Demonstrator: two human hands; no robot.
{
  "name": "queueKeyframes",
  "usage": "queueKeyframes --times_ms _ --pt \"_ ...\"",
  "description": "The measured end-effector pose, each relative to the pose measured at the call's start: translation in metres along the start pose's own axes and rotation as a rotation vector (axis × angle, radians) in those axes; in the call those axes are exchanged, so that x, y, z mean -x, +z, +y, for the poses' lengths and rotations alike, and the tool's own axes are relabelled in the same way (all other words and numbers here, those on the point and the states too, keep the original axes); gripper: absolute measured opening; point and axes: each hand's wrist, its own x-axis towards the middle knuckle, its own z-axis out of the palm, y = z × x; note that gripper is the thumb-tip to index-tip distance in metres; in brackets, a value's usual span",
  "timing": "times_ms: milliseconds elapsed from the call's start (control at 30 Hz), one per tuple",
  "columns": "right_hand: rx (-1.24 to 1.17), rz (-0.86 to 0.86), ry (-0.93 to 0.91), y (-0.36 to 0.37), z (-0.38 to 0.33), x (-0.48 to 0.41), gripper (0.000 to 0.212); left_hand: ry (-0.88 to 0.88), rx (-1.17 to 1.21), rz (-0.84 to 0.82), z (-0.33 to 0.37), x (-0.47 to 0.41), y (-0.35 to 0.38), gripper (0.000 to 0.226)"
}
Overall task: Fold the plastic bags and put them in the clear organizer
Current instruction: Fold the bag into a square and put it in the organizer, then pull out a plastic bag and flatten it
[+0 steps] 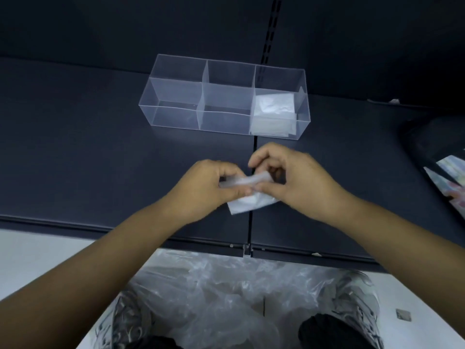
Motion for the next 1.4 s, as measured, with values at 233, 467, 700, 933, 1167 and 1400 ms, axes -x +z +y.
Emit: queueKeyframes --times_ms 233,467,700,933,1167,1400 --pt "-0.187 0.339 0.221 -0.057 0.036 -0.049 0.022 -0.133 0.106 0.321 -0.016 0.003 0.002 0.012" --pt "0.312 0.366 0.42 -0.074 0.077 -0.13 0.016 -0.046 -0.36 0.22 -0.039 0.024 0.039 0.016" --pt "0.574 0.442 0.121 -0.059 0.071 -0.131 0.021 -0.023 -0.509 0.162 -0.052 0.035 0.048 0.033" --pt "0.496 -0.148 0.187 -0.044 0.061 -0.127 0.061 0.021 -0.738 0.07 -0.053 0.042 0.05 0.049" --pt "0.603 -0.039 0.088 -0.035 0.037 -0.099 0.057 0.014 -0.925 -0.014 -0.058 0.047 0.053 0.063" --pt "0.375 -0.175 -0.351 0.06 0.02 0.089 0.032 0.037 -0.937 0.016 -0.063 0.064 0.055 0.064"
